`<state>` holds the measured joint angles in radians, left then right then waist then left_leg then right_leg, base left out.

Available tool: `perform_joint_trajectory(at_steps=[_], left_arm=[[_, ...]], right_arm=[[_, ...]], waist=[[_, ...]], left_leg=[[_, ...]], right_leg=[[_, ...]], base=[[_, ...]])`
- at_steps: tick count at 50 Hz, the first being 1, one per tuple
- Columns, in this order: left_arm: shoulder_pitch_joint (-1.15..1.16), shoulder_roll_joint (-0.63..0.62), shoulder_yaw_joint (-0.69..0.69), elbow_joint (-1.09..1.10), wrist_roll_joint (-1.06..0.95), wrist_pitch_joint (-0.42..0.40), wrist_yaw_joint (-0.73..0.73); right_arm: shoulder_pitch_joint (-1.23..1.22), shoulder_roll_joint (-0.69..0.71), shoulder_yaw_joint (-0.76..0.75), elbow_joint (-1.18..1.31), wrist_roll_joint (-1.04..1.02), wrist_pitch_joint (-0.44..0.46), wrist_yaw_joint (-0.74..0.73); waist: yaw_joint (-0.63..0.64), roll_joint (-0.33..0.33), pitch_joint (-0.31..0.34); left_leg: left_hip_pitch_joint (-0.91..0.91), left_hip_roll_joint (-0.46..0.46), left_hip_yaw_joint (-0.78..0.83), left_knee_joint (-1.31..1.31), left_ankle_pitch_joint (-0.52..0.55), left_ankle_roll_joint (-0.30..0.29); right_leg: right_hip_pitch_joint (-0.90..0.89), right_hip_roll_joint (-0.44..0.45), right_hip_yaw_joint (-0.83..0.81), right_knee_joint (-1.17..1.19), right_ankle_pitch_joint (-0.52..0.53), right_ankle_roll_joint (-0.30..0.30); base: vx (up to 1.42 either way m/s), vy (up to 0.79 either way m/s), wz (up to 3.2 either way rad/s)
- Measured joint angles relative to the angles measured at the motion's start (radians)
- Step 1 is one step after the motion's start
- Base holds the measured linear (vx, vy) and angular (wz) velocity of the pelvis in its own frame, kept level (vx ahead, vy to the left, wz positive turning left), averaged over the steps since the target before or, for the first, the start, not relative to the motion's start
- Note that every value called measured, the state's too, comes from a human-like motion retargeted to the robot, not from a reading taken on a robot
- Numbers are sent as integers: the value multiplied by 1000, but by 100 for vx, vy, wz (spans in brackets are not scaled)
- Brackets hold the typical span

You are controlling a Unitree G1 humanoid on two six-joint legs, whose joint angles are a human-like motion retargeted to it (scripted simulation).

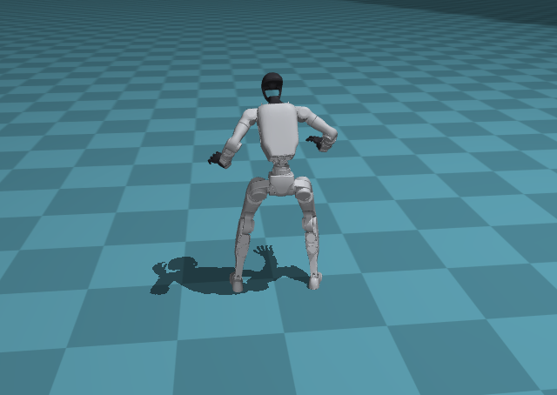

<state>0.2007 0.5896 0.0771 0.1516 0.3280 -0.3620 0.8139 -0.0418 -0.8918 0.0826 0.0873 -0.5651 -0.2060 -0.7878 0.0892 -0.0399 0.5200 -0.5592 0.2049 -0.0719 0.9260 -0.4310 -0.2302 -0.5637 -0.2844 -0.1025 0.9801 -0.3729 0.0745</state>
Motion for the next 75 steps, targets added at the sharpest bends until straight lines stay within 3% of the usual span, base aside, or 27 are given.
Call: perform_joint_trajectory(at_steps=[5,7,11,15,17,20,22,23,27,32,37,42,47,50,55,60,65,67,69,72,75], left_arm=[[225,-60,204,-217,42,2,94],[211,-36,280,-303,44,24,147],[10,61,392,-445,120,76,213],[-398,242,303,-433,130,180,148],[-715,263,117,-359,145,261,79],[-1198,359,-169,-82,107,285,88],[-1512,334,-443,156,110,370,44],[-1622,325,-541,271,66,367,33],[-1839,249,-835,693,-158,322,-87],[-1838,94,-987,1045,-318,283,-247],[-1614,10,-861,1028,-241,291,-231],[-1229,29,-676,727,-106,280,-133],[-735,37,-450,419,-18,197,-18],[-469,34,-308,267,56,154,6],[-139,73,-123,76,75,83,55],[-38,178,51,-137,154,82,133],[-243,341,167,-352,209,131,119],[-459,417,107,-382,200,171,77],[-757,483,-48,-348,177,213,38],[-1275,516,-399,-181,107,260,15],[-1694,449,-709,103,-10,271,11]], right_arm=[[401,34,-372,-240,11,-30,-20],[472,14,-503,-315,2,18,-20],[430,-78,-692,-443,-47,65,-50],[173,-245,-734,-512,-106,177,34],[-77,-315,-609,-499,-164,231,112],[-506,-385,-329,-422,-121,258,102],[-927,-343,58,-264,-96,248,60],[-1115,-300,222,-177,-71,250,48],[-1586,-19,676,247,71,231,-12],[-1720,307,874,772,193,227,50],[-1598,403,904,981,227,197,140],[-1306,268,801,772,176,170,73],[-817,157,504,416,72,132,-39],[-489,106,289,194,30,64,-78],[-44,51,-26,-71,29,-15,-97],[101,-58,-279,-251,-15,-18,-150],[-86,-225,-417,-359,-77,66,-146],[-292,-317,-346,-352,-75,111,-109],[-592,-397,-156,-298,-59,147,-73],[-1168,-404,316,-114,-8,181,-46],[-1685,-244,790,203,81,189,-42]], waist=[[-10,-11,0],[-16,-26,0],[-35,-36,0],[-49,-29,0],[-45,-21,0],[-22,-11,0],[-24,-17,0],[-33,-16,0],[-71,-1,0],[-77,1,0],[-58,18,0],[-50,32,0],[-59,7,0],[-47,10,0],[-47,4,0],[-46,7,0],[-35,21,0],[-27,34,0],[-17,46,0],[-9,50,0],[-22,61,0]], left_leg=[[22,-11,0,7,-17,1],[89,-37,9,-78,4,16],[141,-43,16,-98,10,14],[189,-50,17,-145,34,26],[188,-46,16,-141,40,31],[175,-32,15,-134,46,26],[113,-6,9,-37,21,23],[99,0,7,-19,20,21],[109,8,14,-5,20,22],[107,13,26,-17,30,21],[114,10,31,-39,36,15],[101,-8,26,-75,50,18],[116,-38,20,-132,65,29],[58,-18,14,-65,39,10],[47,-19,9,-51,27,4],[58,-21,11,-46,21,6],[97,-18,19,-51,20,12],[110,-14,21,-50,20,13],[119,-11,22,-47,20,11],[129,-7,24,-46,24,5],[130,-5,24,-43,28,-3]], right_leg=[[23,-14,0,12,-17,6],[75,-24,6,-50,-6,15],[124,-34,2,-61,-5,23],[168,-33,0,-100,8,21],[168,-28,-1,-101,13,18],[155,-14,-1,-101,20,13],[102,-5,-1,-22,2,-13],[90,-1,0,-9,1,-15],[94,5,10,2,1,-15],[82,13,20,-9,12,-17],[87,13,20,-29,23,-23],[81,1,13,-60,34,-27],[97,-17,10,-102,39,-18],[52,-9,5,-54,28,-12],[48,-12,3,-48,21,1],[59,-14,6,-47,19,6],[93,-11,11,-55,21,8],[105,-8,12,-56,23,8],[114,-5,12,-56,25,8],[121,-3,12,-53,27,5],[122,-3,11,-48,28,1]], base=[[9,1,8],[3,0,5],[1,0,1],[-3,-1,-1],[-10,-1,-8],[-13,-2,-14],[-13,-2,-18],[-11,-1,-17],[-8,-1,-14],[-4,0,-8],[0,0,0],[1,1,8],[1,1,8],[7,0,2],[3,0,3],[0,0,0],[0,0,0],[0,0,0],[-3,0,-4],[-6,0,-5],[-7,0,-2]])
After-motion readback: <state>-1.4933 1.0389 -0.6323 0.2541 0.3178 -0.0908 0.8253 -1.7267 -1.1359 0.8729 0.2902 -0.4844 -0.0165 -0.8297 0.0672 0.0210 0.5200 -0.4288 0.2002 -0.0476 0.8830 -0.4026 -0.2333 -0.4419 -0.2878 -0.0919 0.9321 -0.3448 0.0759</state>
